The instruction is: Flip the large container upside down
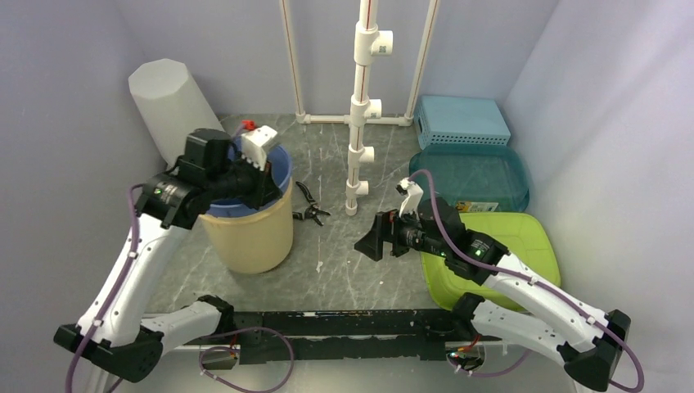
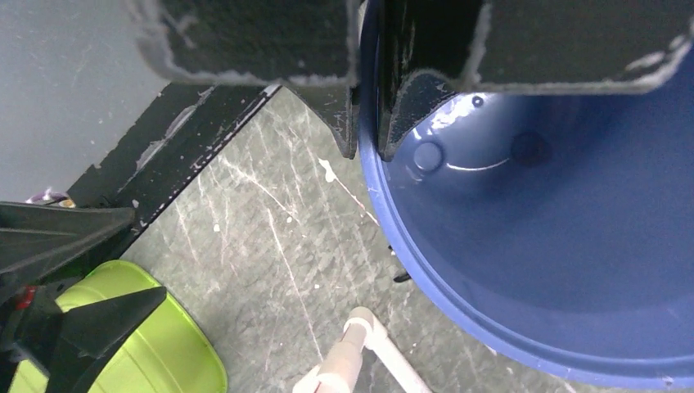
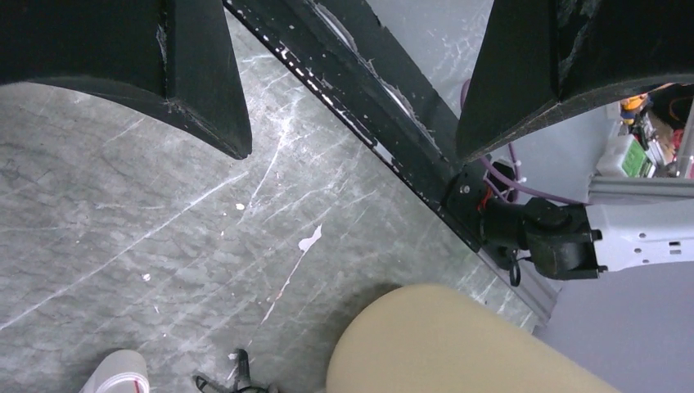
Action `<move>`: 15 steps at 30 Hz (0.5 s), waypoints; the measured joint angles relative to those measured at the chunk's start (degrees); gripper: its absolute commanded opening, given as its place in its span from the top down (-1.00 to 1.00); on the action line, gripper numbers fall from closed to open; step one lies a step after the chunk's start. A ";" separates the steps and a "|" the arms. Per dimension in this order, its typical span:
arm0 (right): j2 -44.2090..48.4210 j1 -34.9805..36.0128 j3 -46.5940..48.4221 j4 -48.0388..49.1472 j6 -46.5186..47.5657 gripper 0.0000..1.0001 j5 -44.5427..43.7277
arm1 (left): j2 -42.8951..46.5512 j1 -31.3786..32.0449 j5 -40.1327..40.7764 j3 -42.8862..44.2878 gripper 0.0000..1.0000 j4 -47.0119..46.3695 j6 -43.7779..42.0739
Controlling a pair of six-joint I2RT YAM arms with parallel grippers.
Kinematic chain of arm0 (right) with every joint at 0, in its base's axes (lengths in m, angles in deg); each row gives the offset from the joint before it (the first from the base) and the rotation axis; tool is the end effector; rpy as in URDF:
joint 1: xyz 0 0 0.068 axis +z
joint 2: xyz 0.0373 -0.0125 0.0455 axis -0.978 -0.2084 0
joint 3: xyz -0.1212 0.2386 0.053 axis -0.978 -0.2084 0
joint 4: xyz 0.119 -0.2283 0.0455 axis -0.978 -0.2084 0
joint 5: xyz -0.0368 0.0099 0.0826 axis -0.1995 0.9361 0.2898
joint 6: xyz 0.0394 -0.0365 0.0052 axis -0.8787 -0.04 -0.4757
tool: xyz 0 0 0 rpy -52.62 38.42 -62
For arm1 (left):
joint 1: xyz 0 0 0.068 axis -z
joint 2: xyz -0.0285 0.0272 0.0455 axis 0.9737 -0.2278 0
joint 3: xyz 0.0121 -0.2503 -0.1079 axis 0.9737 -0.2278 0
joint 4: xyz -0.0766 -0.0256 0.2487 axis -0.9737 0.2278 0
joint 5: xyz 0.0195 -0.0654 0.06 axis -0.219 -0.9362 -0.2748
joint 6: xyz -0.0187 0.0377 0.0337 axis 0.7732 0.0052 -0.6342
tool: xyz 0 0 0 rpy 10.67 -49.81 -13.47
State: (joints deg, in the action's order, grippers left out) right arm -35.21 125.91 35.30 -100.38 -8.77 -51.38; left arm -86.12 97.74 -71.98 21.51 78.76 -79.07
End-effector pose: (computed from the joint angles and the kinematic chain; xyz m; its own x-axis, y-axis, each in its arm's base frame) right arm 0.1196 0.1406 0.3020 -0.7190 0.0383 -0.6940 -0.5071 0.6539 0.5615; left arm 0.1700 -0.0799 0.4267 -0.5568 0.2298 -0.7982 0.6305 0.7426 -0.2260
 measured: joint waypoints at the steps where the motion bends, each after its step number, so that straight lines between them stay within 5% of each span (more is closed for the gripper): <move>1: 0.35 0.00 -0.15 -0.02 -0.24 -0.99 -0.31 | -0.22 2.73 1.95 -1.09 0.95 -1.62 0.70; 9: 4.63 0.00 -1.25 -0.68 -1.62 -0.99 -3.80 | -8.50 20.76 17.42 -1.27 0.95 -9.94 3.67; 15: 6.62 0.00 -1.40 -2.43 -1.99 -0.99 -6.10 | -12.72 25.59 27.32 -0.26 0.95 -14.78 5.73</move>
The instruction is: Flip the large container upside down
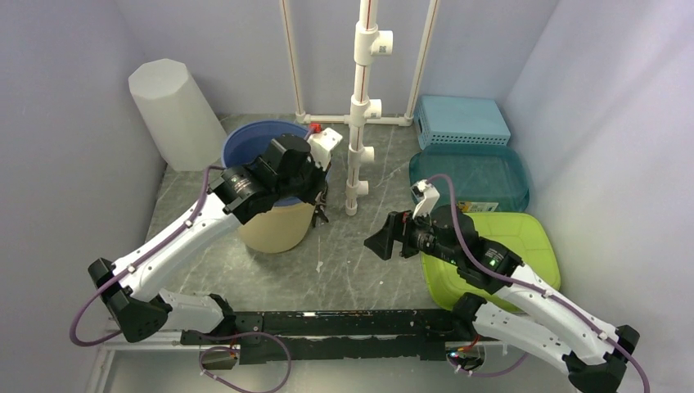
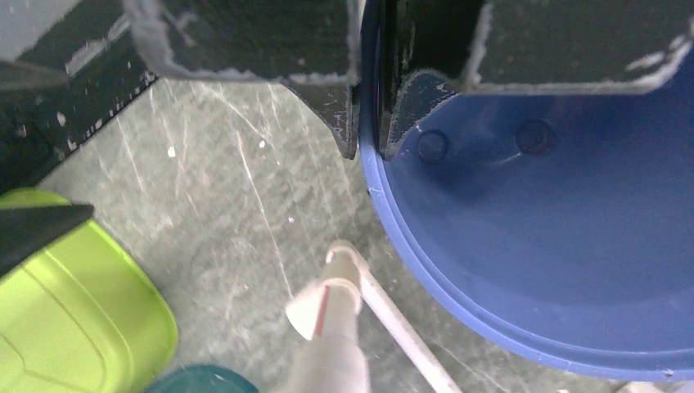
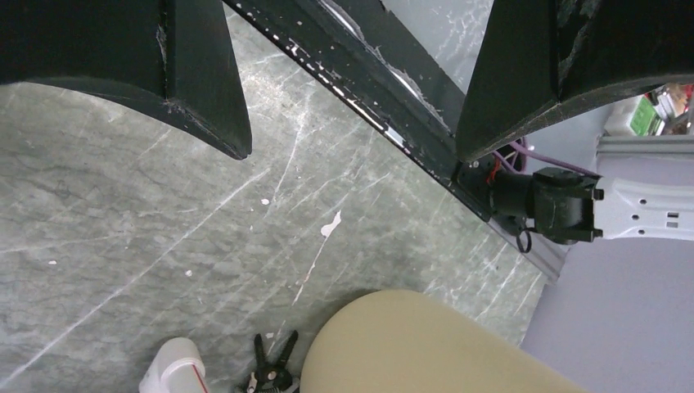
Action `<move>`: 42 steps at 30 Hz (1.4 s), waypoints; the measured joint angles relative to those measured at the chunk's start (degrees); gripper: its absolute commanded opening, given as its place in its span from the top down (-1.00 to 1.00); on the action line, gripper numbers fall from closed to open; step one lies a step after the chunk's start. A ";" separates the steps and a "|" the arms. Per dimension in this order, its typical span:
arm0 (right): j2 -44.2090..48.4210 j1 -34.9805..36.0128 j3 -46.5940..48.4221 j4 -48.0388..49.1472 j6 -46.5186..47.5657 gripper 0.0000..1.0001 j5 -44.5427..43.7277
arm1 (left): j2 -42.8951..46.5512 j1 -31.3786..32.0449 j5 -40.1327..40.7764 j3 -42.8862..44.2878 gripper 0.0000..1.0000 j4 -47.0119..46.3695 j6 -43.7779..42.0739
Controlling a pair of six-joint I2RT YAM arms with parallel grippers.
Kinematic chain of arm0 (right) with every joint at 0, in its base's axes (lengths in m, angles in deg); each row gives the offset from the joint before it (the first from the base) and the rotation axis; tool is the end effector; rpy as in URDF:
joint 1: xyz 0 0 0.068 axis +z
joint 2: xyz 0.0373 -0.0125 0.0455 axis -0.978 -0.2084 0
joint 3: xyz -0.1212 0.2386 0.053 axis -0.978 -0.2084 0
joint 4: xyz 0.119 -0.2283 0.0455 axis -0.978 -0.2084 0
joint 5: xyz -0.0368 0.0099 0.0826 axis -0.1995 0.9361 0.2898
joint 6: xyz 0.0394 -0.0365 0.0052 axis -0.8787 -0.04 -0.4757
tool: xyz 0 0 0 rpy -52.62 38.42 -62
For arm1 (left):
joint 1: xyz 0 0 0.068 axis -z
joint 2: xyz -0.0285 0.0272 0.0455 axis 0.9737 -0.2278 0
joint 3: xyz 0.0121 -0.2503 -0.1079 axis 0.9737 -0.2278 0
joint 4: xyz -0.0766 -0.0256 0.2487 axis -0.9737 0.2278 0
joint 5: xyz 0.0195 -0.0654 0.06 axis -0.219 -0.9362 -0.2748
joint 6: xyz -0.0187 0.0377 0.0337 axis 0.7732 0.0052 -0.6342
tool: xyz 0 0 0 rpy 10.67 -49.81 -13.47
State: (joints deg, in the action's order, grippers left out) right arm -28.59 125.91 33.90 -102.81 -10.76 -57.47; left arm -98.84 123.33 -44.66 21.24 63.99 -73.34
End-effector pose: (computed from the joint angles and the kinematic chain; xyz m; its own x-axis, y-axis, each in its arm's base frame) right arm 0.1066 0.1206 0.3069 -0.6802 0.1325 -0.7210 -0.4556 0.6942 0.5573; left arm 0.1899 -0.1964 0.3992 -0.4562 0.3611 -0.8133 0.6483 0.7609 -0.0258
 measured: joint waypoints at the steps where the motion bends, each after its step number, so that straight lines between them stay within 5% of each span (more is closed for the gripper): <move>1: 0.20 0.00 -0.02 -0.31 -0.02 -0.99 -0.33 | -0.13 0.07 1.66 -0.33 0.95 -1.46 0.87; 9: 1.86 0.00 -0.42 -1.20 -0.63 -0.99 -1.38 | 2.71 -0.02 8.57 -4.55 0.95 -7.02 6.49; 28: 1.38 0.00 -0.61 -1.53 -1.11 -0.99 -2.82 | 6.21 11.26 13.40 -1.07 0.95 10.19 14.49; 42: 1.73 0.00 -0.61 -1.73 -1.27 -0.99 -4.00 | 1.27 6.91 15.56 -4.00 0.95 -8.11 7.80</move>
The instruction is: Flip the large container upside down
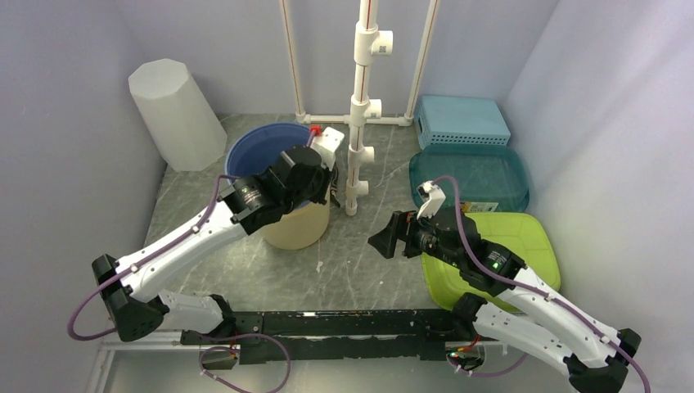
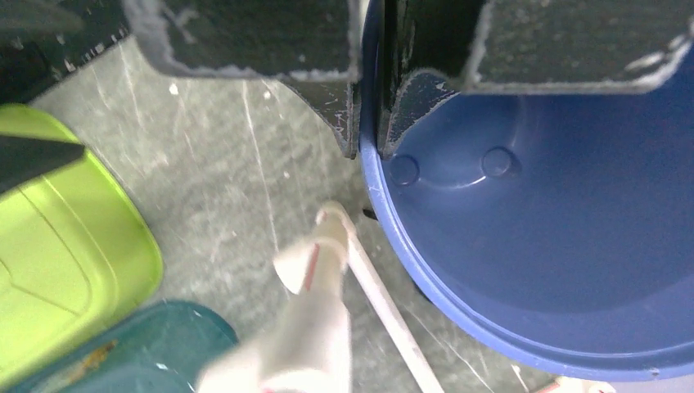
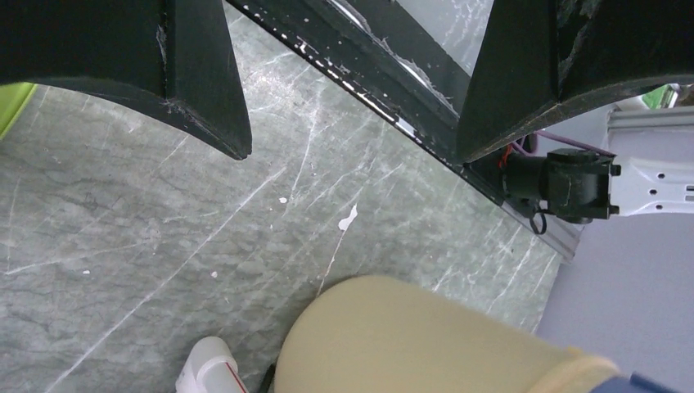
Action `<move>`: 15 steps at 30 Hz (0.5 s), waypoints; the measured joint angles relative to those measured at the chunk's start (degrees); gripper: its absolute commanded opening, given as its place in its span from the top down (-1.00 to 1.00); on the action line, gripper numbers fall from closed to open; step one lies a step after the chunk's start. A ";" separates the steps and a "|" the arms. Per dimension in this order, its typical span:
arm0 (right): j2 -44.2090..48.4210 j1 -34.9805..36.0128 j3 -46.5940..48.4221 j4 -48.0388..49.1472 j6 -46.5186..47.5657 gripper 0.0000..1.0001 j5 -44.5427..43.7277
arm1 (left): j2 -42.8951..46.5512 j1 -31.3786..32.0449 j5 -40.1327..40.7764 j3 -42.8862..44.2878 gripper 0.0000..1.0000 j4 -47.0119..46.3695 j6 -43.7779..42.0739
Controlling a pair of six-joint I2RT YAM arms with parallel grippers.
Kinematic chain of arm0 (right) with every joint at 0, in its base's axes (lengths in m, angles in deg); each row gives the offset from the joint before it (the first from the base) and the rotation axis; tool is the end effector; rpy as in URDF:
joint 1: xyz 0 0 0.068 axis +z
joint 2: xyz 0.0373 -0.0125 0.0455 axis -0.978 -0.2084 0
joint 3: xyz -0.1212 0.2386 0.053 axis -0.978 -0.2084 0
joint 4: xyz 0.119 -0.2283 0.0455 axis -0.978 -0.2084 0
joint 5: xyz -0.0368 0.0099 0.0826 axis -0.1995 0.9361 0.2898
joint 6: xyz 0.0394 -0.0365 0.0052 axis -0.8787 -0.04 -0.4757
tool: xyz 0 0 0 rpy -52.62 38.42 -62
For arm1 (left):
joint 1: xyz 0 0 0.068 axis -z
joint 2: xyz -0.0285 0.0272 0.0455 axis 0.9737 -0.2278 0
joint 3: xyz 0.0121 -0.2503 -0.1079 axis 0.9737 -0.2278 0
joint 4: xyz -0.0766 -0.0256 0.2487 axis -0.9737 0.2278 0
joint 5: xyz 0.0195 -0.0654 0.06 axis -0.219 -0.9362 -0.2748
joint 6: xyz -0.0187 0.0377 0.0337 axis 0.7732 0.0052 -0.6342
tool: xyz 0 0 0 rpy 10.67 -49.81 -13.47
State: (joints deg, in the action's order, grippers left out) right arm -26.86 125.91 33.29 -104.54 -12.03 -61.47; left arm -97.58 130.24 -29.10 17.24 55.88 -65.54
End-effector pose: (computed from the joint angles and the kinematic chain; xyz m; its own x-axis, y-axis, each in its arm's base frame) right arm 0.1038 0.1138 0.3044 -0.6696 0.1714 -0.7227 -0.4033 0.7332 0.5475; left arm 0.1740 -0.2142 0.3959 -0.4199 0.2227 -0.8798 0.5041 0.8634 -0.0221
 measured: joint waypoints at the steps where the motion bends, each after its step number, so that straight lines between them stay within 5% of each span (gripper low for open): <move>1: 0.11 0.00 0.00 -0.09 -0.02 -0.99 -0.07 | -0.46 -1.01 -0.28 -0.13 0.95 -1.49 -0.66; 15: 1.05 0.00 0.00 -2.27 -0.44 -0.99 -1.70 | -5.44 -9.73 -5.99 -0.48 0.95 -12.63 -7.58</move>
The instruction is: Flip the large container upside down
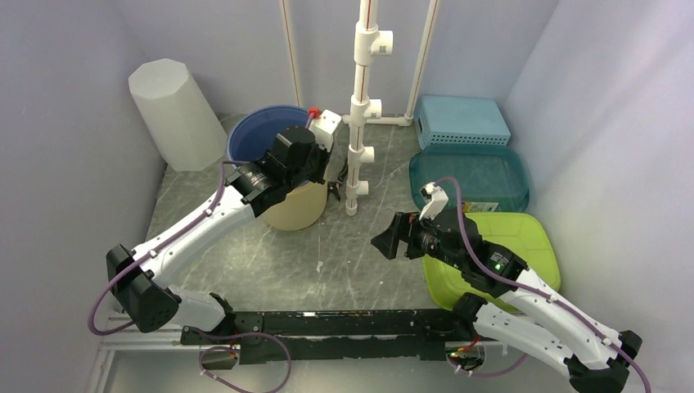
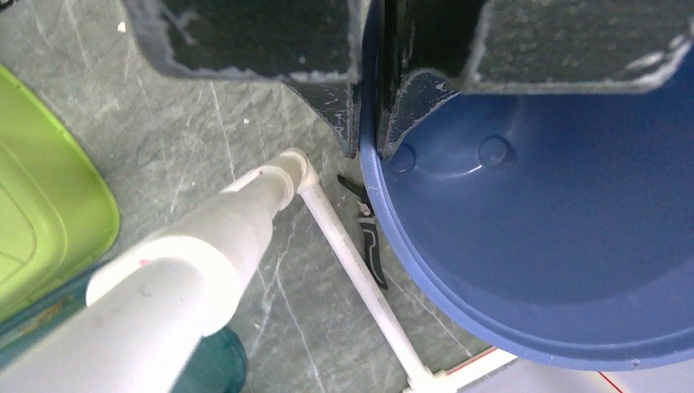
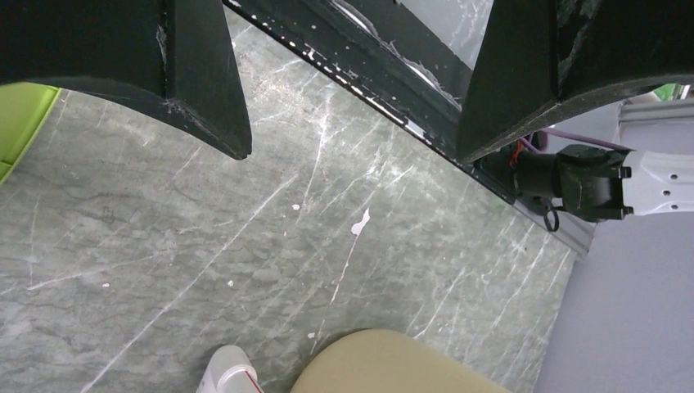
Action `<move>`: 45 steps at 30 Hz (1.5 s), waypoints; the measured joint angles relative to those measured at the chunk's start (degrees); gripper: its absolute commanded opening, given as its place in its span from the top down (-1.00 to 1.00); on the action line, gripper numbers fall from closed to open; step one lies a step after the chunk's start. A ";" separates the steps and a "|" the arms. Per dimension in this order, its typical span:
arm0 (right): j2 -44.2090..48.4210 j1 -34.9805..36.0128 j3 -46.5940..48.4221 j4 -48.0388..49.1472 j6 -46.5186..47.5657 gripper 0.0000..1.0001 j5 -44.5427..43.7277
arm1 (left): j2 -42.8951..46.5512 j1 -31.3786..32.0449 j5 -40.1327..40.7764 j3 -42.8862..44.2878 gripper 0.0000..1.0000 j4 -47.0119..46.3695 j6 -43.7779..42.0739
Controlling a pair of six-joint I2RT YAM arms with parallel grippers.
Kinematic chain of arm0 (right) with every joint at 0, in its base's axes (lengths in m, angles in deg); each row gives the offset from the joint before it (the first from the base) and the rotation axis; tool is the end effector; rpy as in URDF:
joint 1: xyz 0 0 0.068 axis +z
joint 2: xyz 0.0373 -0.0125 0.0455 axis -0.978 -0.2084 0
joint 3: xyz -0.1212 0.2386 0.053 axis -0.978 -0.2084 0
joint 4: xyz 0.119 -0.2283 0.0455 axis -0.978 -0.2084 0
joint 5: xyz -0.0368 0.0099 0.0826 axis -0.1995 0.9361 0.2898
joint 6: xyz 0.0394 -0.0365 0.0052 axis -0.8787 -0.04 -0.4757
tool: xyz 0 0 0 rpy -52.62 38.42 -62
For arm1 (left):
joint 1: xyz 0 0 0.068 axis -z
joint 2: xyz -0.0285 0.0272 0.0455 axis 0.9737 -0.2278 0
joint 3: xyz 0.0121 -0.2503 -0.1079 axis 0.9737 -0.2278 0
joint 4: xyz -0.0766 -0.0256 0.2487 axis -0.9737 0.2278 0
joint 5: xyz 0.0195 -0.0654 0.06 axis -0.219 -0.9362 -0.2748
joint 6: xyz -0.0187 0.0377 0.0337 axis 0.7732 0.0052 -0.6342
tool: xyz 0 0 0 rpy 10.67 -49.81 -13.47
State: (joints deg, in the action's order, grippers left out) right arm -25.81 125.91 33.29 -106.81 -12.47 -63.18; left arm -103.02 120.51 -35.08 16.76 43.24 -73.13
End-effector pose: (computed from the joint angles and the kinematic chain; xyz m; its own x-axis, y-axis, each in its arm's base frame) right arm 0.1010 0.1091 0.3029 -0.6713 0.1775 -0.7196 -0.3755 0.7556 0.5367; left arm 0.2330 -0.2108 0.3877 -0.3323 0.2015 -0.9214 0.4878 0.8729 0.0150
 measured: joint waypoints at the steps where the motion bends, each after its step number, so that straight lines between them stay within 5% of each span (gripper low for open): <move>1: 0.00 0.00 0.00 -0.09 0.00 -0.99 0.00 | -0.04 0.00 -0.50 0.50 0.95 1.25 -0.11; 14: -3.13 0.00 6.95 -0.83 -1.36 -0.91 2.05 | 9.46 4.28 -12.37 14.40 0.95 31.52 -0.11; 22: -9.29 0.00 18.40 -4.42 -3.98 -0.79 4.63 | 12.81 12.81 -15.45 14.53 0.95 36.30 0.37; 34: -16.46 0.02 31.15 -10.86 -6.84 -0.74 4.48 | 2.45 37.99 6.71 18.69 0.95 38.12 -1.36; 41: -22.25 0.04 33.53 -16.41 -7.06 -0.49 3.28 | -0.83 44.13 15.41 19.08 0.95 40.85 -1.40; 45: -25.29 0.15 33.53 -19.10 -6.40 -0.09 3.10 | -0.98 45.46 17.90 19.08 0.95 41.44 -1.44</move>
State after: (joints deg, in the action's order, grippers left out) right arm -51.10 126.07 66.82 -125.91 -18.87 -60.07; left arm -104.00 165.98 -17.18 35.84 84.68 -74.57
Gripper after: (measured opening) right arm 0.675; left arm 0.088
